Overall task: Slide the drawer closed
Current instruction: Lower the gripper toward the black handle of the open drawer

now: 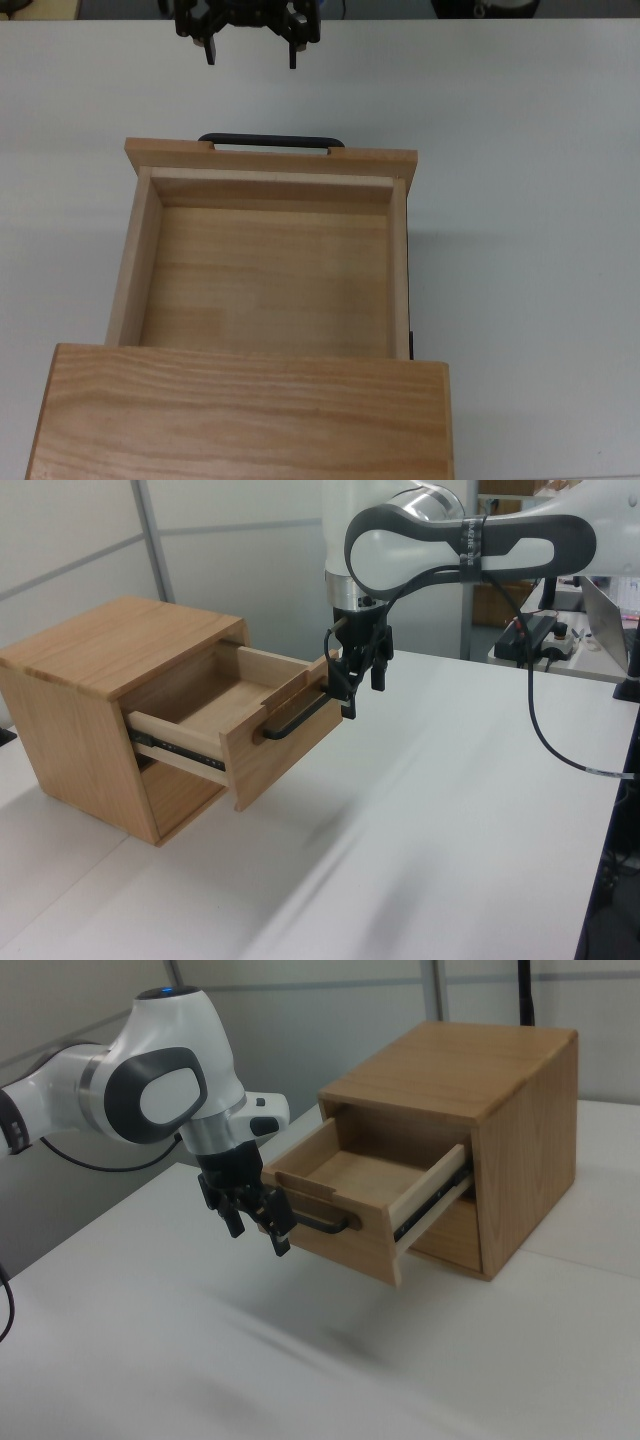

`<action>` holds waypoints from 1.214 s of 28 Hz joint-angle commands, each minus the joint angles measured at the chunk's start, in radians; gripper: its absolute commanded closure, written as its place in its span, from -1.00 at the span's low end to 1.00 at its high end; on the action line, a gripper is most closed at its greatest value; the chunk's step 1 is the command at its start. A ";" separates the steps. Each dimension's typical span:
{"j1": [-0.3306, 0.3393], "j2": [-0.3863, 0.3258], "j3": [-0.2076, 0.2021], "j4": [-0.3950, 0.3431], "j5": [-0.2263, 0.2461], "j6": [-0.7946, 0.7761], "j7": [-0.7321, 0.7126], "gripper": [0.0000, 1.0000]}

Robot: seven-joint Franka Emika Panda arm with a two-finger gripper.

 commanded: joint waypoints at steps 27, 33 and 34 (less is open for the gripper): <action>0.017 0.070 0.008 -0.007 -0.029 0.114 -0.011 1.00; 0.015 0.108 0.008 -0.004 -0.030 0.168 -0.010 1.00; 0.015 0.114 0.008 -0.004 -0.033 0.177 -0.009 1.00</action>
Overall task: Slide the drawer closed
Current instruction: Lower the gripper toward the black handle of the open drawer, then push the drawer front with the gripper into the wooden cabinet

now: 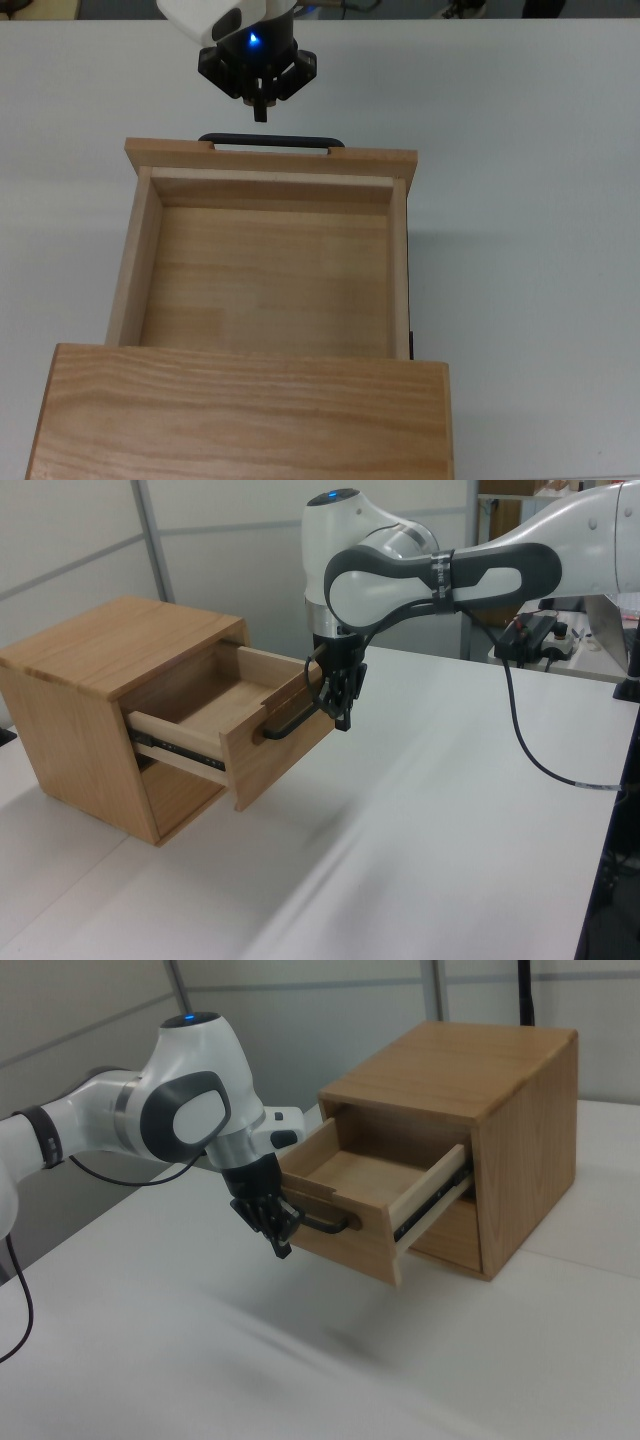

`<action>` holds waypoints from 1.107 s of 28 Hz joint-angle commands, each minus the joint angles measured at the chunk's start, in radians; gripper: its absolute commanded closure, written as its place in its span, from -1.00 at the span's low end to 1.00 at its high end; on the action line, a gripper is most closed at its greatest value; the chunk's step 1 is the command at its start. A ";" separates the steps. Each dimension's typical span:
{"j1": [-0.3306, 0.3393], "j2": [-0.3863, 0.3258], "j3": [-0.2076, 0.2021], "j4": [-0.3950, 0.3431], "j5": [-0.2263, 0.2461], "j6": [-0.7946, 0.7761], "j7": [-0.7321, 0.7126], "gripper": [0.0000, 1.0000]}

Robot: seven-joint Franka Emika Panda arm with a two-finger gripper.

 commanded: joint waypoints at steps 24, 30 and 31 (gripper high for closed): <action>0.001 0.272 -0.043 0.205 -0.017 0.313 0.054 1.00; 0.007 0.329 -0.043 0.226 -0.017 0.492 0.054 1.00; 0.008 0.335 -0.043 0.226 -0.017 0.526 0.054 1.00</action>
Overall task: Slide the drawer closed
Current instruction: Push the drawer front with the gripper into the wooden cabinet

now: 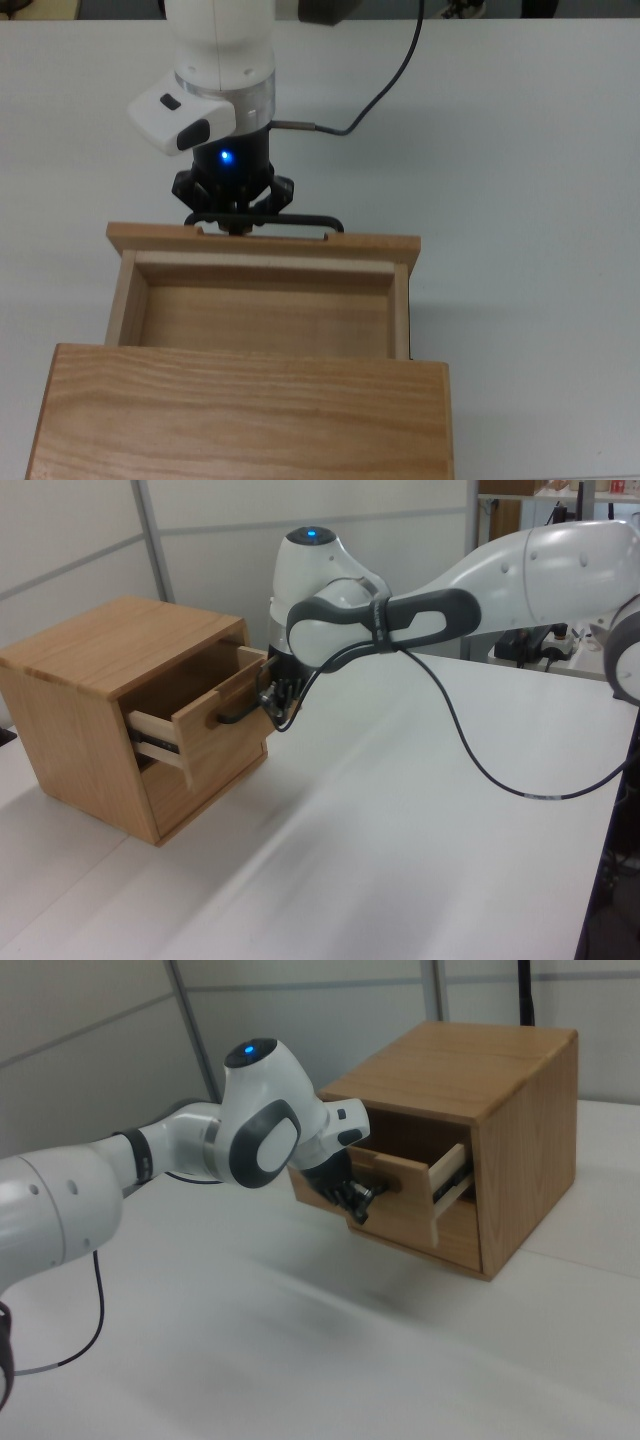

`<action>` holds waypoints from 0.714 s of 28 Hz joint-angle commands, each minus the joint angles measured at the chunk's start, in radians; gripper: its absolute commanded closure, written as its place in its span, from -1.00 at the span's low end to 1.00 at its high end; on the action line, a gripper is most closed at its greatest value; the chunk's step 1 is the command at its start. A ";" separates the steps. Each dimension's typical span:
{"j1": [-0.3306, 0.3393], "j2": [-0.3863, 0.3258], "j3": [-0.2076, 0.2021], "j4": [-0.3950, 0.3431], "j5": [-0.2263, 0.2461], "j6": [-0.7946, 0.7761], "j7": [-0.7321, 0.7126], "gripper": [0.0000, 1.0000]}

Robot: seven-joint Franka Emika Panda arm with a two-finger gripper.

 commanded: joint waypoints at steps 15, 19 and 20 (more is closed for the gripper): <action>0.013 0.214 -0.009 0.048 -0.012 0.733 0.054 1.00; 0.010 0.242 -0.008 0.047 -0.006 0.837 0.055 1.00; 0.007 0.242 -0.008 0.045 -0.006 0.843 0.054 1.00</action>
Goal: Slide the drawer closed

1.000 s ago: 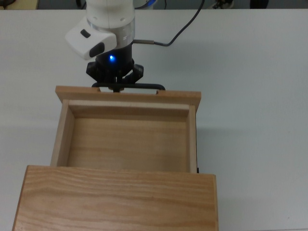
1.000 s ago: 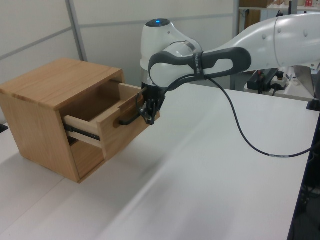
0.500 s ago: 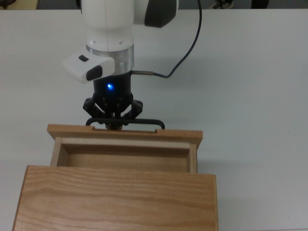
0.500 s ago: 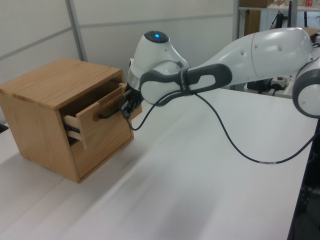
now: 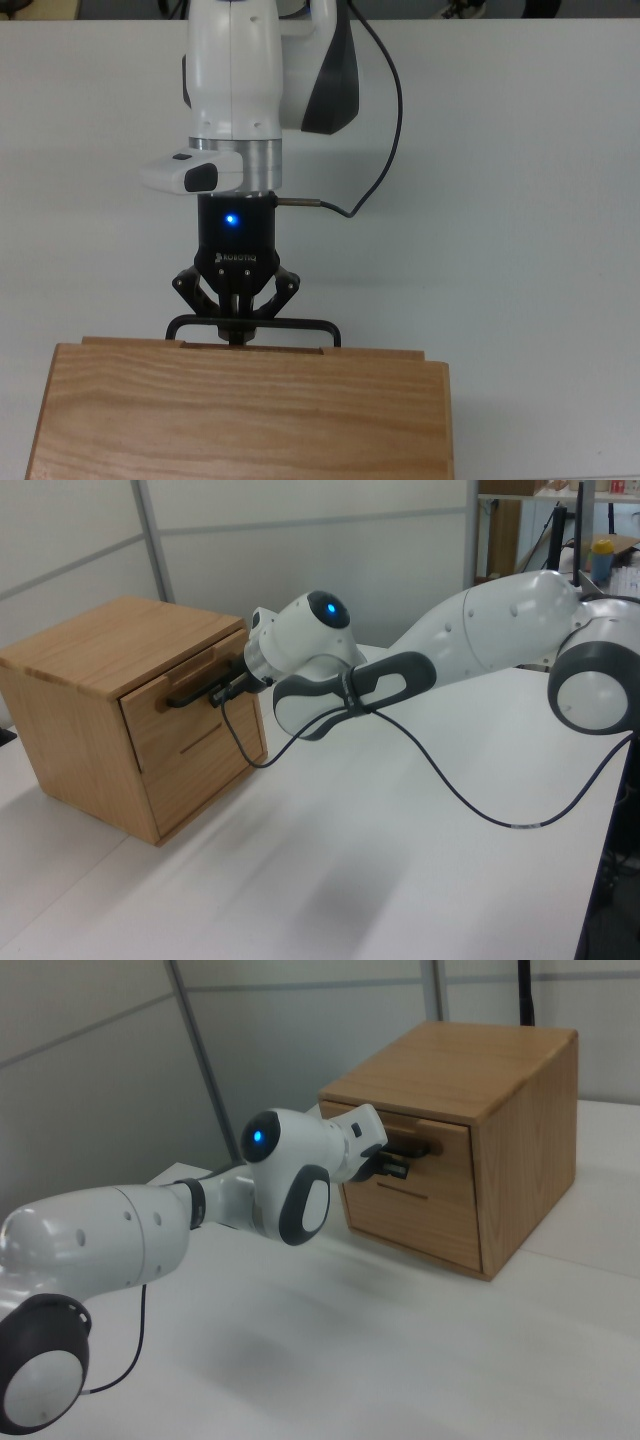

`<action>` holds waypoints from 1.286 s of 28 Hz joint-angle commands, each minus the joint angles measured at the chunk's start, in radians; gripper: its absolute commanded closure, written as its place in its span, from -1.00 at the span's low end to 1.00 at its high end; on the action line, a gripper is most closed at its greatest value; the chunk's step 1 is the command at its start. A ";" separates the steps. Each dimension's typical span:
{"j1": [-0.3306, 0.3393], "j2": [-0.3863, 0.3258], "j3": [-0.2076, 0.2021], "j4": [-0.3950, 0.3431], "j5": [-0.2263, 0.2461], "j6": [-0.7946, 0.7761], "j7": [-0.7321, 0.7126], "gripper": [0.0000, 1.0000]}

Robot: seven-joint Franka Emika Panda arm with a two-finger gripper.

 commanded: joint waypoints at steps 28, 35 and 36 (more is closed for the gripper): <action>-0.007 -0.174 0.001 -0.166 -0.011 -0.269 0.018 1.00; -0.007 -0.295 0.001 -0.169 -0.009 -0.646 0.013 1.00; -0.007 -0.310 0.001 -0.167 -0.009 -0.689 0.005 1.00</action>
